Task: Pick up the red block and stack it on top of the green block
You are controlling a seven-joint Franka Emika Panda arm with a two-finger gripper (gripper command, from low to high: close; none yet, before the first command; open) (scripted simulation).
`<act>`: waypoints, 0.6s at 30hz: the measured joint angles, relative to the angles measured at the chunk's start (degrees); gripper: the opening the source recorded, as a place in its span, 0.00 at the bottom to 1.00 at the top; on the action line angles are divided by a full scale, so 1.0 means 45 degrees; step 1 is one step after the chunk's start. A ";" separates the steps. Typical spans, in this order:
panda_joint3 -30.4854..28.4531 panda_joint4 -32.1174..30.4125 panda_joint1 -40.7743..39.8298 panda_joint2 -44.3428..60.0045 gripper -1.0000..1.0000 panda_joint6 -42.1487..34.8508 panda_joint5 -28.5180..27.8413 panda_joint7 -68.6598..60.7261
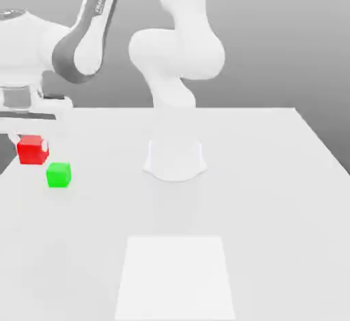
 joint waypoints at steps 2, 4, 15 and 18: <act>-0.0572 -0.0537 -0.0909 -0.0350 0.00 0.0188 -0.0368 -0.0273; -0.0937 -0.0699 -0.0938 -0.0356 0.00 0.0316 -0.0174 -0.0596; -0.2432 -0.0665 0.1175 0.1411 0.00 0.2000 0.2395 -0.2402; -0.2821 -0.0704 0.1773 0.2178 0.00 0.2758 0.3299 -0.3021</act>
